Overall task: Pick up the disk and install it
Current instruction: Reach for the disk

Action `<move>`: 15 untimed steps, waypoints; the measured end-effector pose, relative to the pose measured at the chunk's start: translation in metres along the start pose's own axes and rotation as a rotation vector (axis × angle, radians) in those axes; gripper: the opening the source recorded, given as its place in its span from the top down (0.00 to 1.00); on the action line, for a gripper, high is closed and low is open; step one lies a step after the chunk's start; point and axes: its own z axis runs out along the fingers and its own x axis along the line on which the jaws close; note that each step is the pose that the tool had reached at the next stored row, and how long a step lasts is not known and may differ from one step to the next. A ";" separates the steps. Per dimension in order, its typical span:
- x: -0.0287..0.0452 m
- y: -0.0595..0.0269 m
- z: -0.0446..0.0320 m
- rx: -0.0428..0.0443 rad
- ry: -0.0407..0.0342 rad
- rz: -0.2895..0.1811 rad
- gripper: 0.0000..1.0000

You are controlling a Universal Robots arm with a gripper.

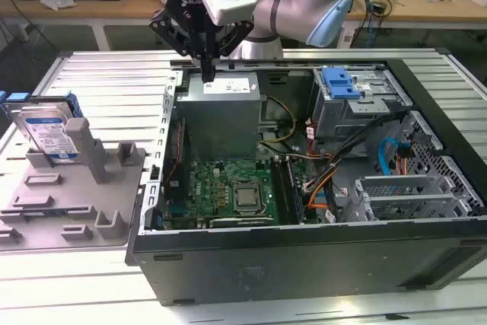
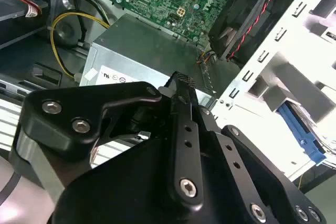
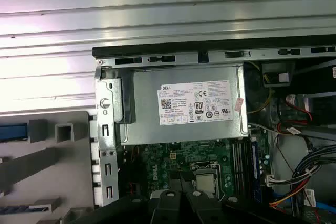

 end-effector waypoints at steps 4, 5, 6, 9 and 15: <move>0.0000 0.0000 0.0000 0.0000 0.0000 0.000 0.89; 0.0000 0.0000 0.0000 0.0000 0.0000 0.000 0.89; 0.0000 0.0000 0.0000 0.0000 0.0000 0.000 0.89; 0.0000 0.0000 0.0000 0.0000 0.0000 0.000 0.89; 0.0104 -0.0008 -0.0002 0.0001 -0.0001 0.001 0.89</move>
